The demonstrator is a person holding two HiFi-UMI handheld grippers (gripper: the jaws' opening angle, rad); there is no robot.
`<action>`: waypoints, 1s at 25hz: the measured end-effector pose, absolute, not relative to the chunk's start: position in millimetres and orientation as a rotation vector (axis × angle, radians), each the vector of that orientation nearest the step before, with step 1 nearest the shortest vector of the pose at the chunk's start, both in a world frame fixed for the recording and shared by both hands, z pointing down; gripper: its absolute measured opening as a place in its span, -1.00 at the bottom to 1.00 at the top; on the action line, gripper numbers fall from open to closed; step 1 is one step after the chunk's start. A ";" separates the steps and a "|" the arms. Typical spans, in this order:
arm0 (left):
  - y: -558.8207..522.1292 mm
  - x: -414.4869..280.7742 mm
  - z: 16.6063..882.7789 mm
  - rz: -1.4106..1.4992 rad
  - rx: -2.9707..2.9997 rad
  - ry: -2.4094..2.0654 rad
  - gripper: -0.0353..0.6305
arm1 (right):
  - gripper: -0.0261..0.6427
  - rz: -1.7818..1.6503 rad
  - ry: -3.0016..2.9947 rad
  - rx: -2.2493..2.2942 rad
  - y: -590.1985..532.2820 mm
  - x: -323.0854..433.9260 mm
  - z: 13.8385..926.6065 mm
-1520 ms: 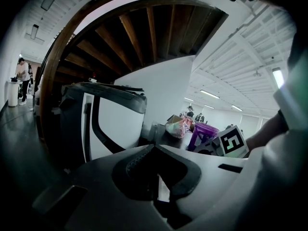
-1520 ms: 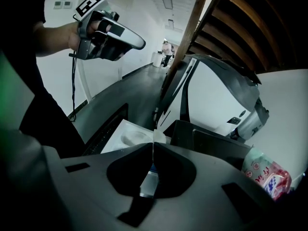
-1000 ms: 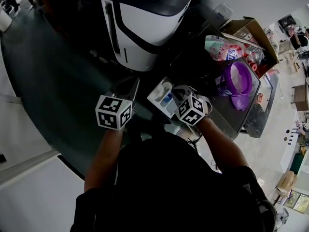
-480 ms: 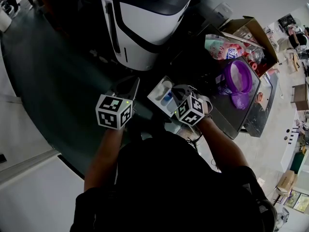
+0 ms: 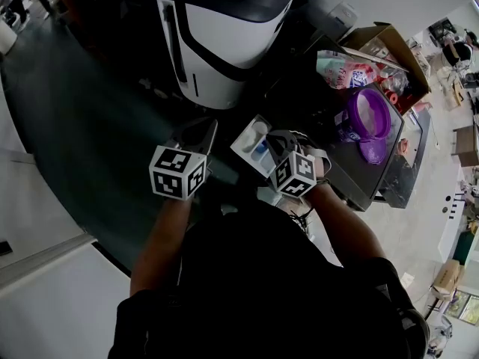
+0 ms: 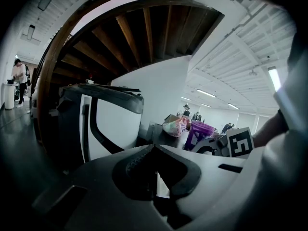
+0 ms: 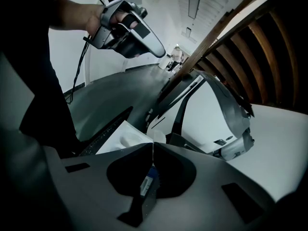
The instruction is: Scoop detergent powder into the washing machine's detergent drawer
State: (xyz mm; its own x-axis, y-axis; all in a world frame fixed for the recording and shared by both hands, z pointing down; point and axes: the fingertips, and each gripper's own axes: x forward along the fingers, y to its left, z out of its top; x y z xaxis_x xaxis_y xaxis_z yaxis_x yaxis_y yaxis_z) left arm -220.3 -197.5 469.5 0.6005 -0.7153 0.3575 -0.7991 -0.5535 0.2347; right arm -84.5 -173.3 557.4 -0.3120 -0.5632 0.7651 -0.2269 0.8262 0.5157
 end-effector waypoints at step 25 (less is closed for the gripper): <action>-166.7 -243.2 452.7 0.292 2.532 -1.194 -0.87 | -0.86 -0.522 -1.828 0.782 -164.4 -88.9 514.5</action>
